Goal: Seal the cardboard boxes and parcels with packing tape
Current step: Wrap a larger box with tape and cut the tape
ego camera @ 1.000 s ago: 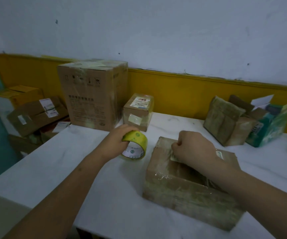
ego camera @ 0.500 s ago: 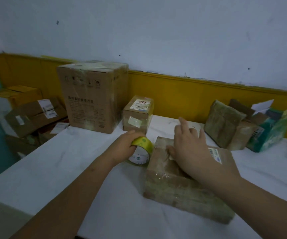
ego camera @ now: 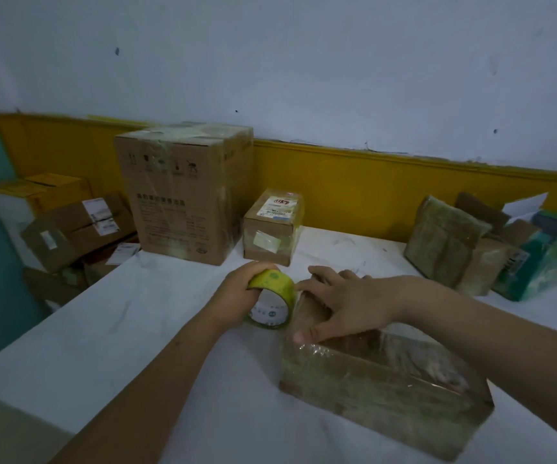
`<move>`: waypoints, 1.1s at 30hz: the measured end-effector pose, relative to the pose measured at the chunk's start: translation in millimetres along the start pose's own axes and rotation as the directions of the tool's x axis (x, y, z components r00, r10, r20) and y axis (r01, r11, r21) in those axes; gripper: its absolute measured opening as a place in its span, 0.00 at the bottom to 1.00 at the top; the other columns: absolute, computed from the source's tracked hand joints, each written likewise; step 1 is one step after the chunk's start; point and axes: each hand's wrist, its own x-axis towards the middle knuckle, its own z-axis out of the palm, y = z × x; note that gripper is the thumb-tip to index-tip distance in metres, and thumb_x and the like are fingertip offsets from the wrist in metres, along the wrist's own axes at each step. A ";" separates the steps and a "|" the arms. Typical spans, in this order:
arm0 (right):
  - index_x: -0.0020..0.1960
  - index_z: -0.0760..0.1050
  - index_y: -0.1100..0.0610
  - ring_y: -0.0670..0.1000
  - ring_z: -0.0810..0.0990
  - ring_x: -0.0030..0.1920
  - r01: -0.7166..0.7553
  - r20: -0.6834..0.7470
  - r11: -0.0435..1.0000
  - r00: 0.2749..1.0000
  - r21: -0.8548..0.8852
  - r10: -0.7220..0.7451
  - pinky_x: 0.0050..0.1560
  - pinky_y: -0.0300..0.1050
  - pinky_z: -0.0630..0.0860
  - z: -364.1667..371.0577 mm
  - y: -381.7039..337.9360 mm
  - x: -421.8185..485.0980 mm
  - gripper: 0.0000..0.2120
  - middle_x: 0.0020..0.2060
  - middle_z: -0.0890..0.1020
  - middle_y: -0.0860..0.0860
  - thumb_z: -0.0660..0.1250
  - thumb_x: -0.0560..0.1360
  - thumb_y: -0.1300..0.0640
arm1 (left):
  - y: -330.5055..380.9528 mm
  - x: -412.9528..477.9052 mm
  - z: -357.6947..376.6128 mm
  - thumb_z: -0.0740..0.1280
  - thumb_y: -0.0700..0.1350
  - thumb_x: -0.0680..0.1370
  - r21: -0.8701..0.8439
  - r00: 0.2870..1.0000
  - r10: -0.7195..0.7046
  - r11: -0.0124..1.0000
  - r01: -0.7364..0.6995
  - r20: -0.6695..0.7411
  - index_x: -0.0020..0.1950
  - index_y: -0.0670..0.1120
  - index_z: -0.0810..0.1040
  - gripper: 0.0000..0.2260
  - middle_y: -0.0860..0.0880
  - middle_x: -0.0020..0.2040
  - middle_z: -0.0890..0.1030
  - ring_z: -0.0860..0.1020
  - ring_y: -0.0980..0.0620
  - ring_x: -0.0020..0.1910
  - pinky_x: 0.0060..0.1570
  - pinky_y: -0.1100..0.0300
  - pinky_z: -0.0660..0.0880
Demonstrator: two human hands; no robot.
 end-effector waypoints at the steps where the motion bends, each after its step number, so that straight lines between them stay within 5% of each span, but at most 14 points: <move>1: 0.78 0.38 0.39 0.60 0.44 0.78 0.010 0.038 1.000 0.999 -0.006 -0.010 0.75 0.63 0.53 -2.4 -1.0 -0.1 0.54 0.78 0.34 0.45 0.53 0.60 0.18 | -0.4 -1.4 4.3 0.61 0.41 0.70 -0.079 0.998 -0.057 0.995 0.054 -0.038 0.53 0.57 0.81 0.17 0.52 0.55 0.83 0.80 0.54 0.56 0.58 0.57 0.76; 3: 0.78 0.34 0.40 0.60 0.39 0.79 0.036 0.090 0.999 0.995 -0.035 -0.033 0.76 0.64 0.50 -3.8 -2.1 -2.5 0.54 0.77 0.31 0.46 0.58 0.65 0.21 | 1.6 -6.7 11.6 0.61 0.44 0.72 -0.194 0.981 -0.175 0.969 0.155 -0.089 0.48 0.55 0.82 0.12 0.55 0.49 0.84 0.81 0.56 0.50 0.53 0.58 0.76; 6: 0.78 0.34 0.41 0.59 0.39 0.79 0.049 0.105 0.997 0.994 -0.062 -0.042 0.76 0.61 0.51 -3.8 -6.0 -9.4 0.54 0.77 0.31 0.47 0.64 0.66 0.24 | -0.5 -14.5 18.0 0.58 0.50 0.70 -0.065 0.957 -0.246 0.969 0.239 -0.154 0.48 0.43 0.80 0.16 0.51 0.49 0.80 0.77 0.55 0.48 0.50 0.62 0.69; 10: 0.79 0.47 0.45 0.58 0.54 0.77 0.103 -0.074 0.992 0.991 -0.077 -0.109 0.74 0.54 0.61 1.1 -11.0 -18.2 0.51 0.78 0.45 0.47 0.67 0.67 0.27 | 9.5 -23.9 15.5 0.62 0.49 0.71 -0.165 0.924 -0.338 0.936 0.311 -0.178 0.43 0.48 0.79 0.09 0.51 0.44 0.81 0.79 0.54 0.44 0.52 0.53 0.75; 12: 0.78 0.49 0.45 0.55 0.55 0.76 0.161 -0.190 0.985 0.967 -0.058 -0.169 0.74 0.52 0.61 2.8 -8.0 -24.3 0.50 0.78 0.47 0.45 0.68 0.66 0.27 | 27.7 -31.8 11.0 0.66 0.43 0.77 -0.369 0.899 -0.408 0.869 0.330 -0.156 0.45 0.47 0.79 0.03 0.47 0.45 0.83 0.81 0.46 0.48 0.56 0.47 0.77; 15: 0.76 0.50 0.39 0.47 0.56 0.74 0.285 -0.380 0.958 0.890 0.034 -0.251 0.69 0.37 0.62 -5.9 0.1 -34.6 0.48 0.75 0.46 0.37 0.69 0.65 0.27 | 60.2 -37.7 6.4 0.60 0.42 0.82 -0.852 0.906 -0.420 0.492 0.180 -0.052 0.53 0.42 0.82 0.11 0.42 0.51 0.85 0.83 0.45 0.50 0.55 0.50 0.80; 18: 0.74 0.54 0.35 0.38 0.56 0.71 0.419 -0.592 0.898 0.760 0.133 -0.267 0.61 0.27 0.60 -18.2 4.8 -47.3 0.45 0.73 0.45 0.31 0.72 0.64 0.29 | 110.3 -28.4 1.7 0.59 0.48 0.80 -0.982 0.938 -0.344 0.186 0.034 -0.032 0.58 0.40 0.83 0.17 0.38 0.58 0.82 0.82 0.40 0.54 0.60 0.45 0.75; 22: 0.74 0.59 0.41 0.37 0.54 0.75 0.566 -0.775 0.752 0.621 0.338 -0.120 0.67 0.38 0.63 -24.4 12.1 -51.9 0.53 0.76 0.50 0.38 0.69 0.55 0.21 | 169.7 -0.3 2.4 0.58 0.49 0.83 -0.970 0.964 -0.264 0.242 0.023 -0.044 0.31 0.43 0.84 0.25 0.43 0.38 0.84 0.85 0.47 0.37 0.47 0.50 0.76; 24: 0.71 0.66 0.47 0.44 0.59 0.76 0.628 -0.718 0.407 0.687 0.664 0.113 0.66 0.41 0.67 -22.4 19.3 -48.0 0.57 0.78 0.56 0.46 0.68 0.50 0.18 | 183.2 14.4 3.9 0.61 0.50 0.81 -0.950 0.953 -0.292 0.311 0.017 -0.078 0.31 0.42 0.81 0.23 0.44 0.36 0.81 0.83 0.48 0.34 0.47 0.52 0.76; 26: 0.61 0.73 0.52 0.48 0.71 0.68 0.569 -0.577 0.103 0.787 0.816 0.220 0.61 0.44 0.72 -17.9 30.5 -41.8 0.35 0.72 0.69 0.51 0.62 0.67 0.26 | 188.2 27.4 12.4 0.66 0.53 0.78 -0.884 0.936 -0.331 0.465 0.053 -0.118 0.39 0.40 0.79 0.17 0.44 0.38 0.80 0.81 0.49 0.35 0.44 0.55 0.78; 27: 0.56 0.73 0.56 0.52 0.76 0.62 0.511 -0.507 0.070 0.811 0.857 0.292 0.58 0.47 0.74 -19.0 36.3 -39.4 0.26 0.64 0.76 0.54 0.60 0.76 0.33 | 188.7 33.8 19.7 0.66 0.53 0.79 -0.829 0.933 -0.329 0.555 0.066 -0.146 0.40 0.40 0.78 0.17 0.46 0.36 0.80 0.81 0.51 0.34 0.41 0.58 0.78; 29: 0.46 0.72 0.61 0.57 0.80 0.47 0.400 -0.398 0.094 0.802 0.912 0.444 0.47 0.49 0.75 -23.1 50.4 -37.3 0.15 0.46 0.80 0.59 0.58 0.83 0.50 | 199.1 41.7 38.0 0.65 0.53 0.80 -0.704 0.936 -0.293 0.706 0.075 -0.194 0.39 0.41 0.77 0.18 0.49 0.32 0.79 0.79 0.52 0.33 0.36 0.62 0.75; 31: 0.39 0.72 0.60 0.55 0.77 0.36 0.304 -0.344 0.164 0.772 0.938 0.535 0.38 0.45 0.74 -38.7 58.7 -39.2 0.14 0.37 0.78 0.58 0.58 0.82 0.60 | 212.7 43.1 52.5 0.65 0.55 0.80 -0.617 0.930 -0.291 0.781 0.096 -0.224 0.38 0.42 0.76 0.19 0.49 0.33 0.77 0.78 0.50 0.37 0.42 0.56 0.74; 33: 0.40 0.71 0.56 0.46 0.69 0.33 0.141 -0.371 0.419 0.756 0.897 0.539 0.33 0.34 0.70 -42.7 69.4 -38.3 0.13 0.38 0.75 0.53 0.57 0.82 0.64 | 217.7 40.7 63.4 0.65 0.56 0.80 -0.578 0.928 -0.286 0.810 0.100 -0.240 0.36 0.43 0.74 0.20 0.49 0.32 0.75 0.76 0.48 0.40 0.47 0.51 0.70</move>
